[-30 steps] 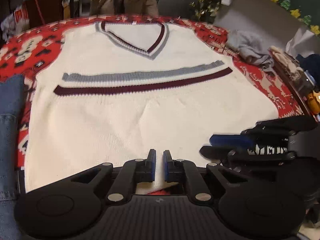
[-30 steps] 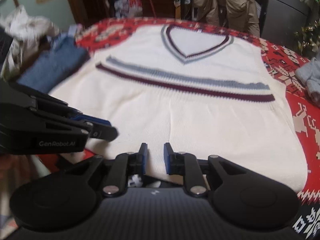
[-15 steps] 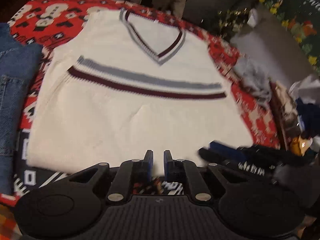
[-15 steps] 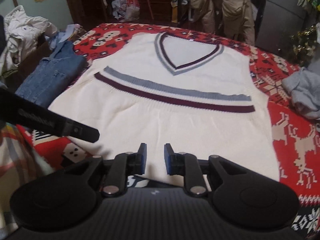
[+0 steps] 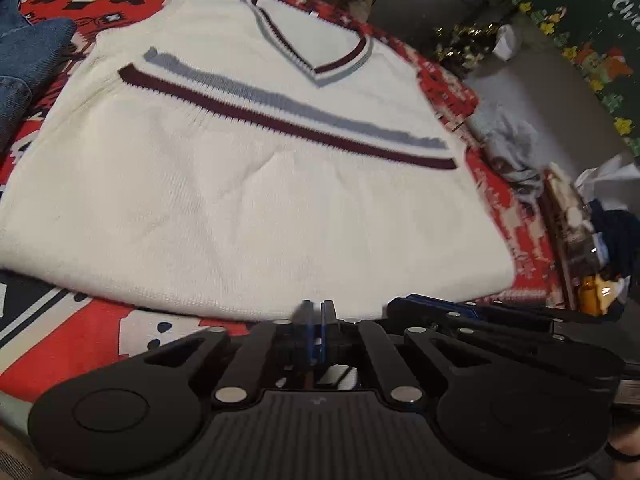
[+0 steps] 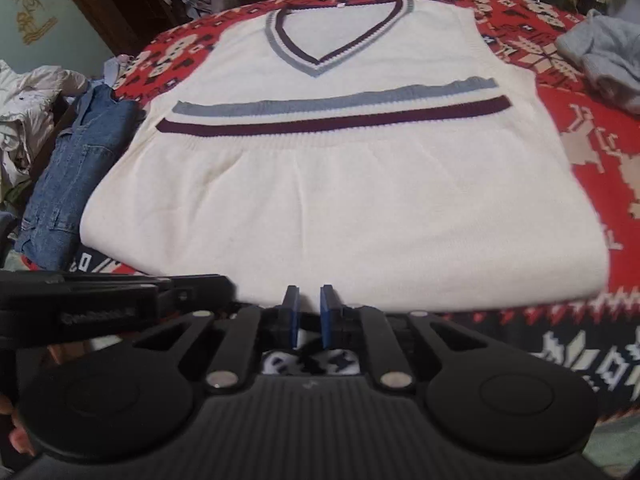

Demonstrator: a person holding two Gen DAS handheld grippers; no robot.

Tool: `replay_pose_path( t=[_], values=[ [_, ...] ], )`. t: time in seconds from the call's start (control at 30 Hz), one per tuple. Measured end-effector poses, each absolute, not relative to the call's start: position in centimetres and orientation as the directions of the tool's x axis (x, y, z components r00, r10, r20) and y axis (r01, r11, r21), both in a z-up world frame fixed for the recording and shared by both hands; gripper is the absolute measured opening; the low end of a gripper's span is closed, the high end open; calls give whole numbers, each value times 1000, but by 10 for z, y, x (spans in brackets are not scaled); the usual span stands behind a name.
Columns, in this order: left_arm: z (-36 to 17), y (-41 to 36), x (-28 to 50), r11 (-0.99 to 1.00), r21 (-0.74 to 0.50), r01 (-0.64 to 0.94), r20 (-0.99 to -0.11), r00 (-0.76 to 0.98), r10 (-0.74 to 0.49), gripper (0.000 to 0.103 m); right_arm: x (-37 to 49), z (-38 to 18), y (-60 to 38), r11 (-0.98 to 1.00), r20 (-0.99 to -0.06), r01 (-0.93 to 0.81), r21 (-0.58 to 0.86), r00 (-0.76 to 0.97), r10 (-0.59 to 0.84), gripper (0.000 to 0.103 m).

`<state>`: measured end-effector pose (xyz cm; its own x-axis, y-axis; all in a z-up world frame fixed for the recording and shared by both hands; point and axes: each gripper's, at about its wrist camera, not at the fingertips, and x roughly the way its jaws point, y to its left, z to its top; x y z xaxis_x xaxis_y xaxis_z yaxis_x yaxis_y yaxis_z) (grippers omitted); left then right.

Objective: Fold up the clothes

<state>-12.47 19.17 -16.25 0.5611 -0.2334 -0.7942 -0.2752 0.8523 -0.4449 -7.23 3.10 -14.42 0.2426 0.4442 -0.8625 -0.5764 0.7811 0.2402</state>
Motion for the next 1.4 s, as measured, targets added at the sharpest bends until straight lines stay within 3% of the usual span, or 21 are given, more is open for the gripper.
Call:
replay_pose_path(
  t=[0.23,0.43,0.67,0.8,1.0,1.23,1.33,1.4],
  values=[
    [-165,205,-119,875,-363,-319,-820,556,-138,4,-38,-132,1,849,-845,-501,171,368,387,14],
    [-173,208,-127,870,-358,-340,-841,522,-141,3,-31,-146,-11,853,-905,-515,83,320,282,10],
    [-156,217,-136,856,-391,-339,-813,563,-148,4,-27,-134,-39,873,-891,-448,192,294,347,12],
    [-159,218,-129,863,-369,-344,-819,560,-127,4,-7,-124,-50,903,-877,-412,123,381,293,16],
    [-172,222,-125,859,-364,-361,-838,529,-133,4,6,-148,-49,884,-904,-465,52,355,240,15],
    [-170,222,-127,862,-357,-359,-845,518,-135,4,1,-146,-75,900,-943,-428,78,262,206,15],
    [-169,219,-126,876,-336,-345,-848,516,-122,4,-3,-139,-82,912,-939,-402,83,276,207,20],
    [-167,217,-125,883,-328,-336,-846,520,-117,4,-8,-130,-79,901,-920,-417,121,293,260,20]
  ],
)
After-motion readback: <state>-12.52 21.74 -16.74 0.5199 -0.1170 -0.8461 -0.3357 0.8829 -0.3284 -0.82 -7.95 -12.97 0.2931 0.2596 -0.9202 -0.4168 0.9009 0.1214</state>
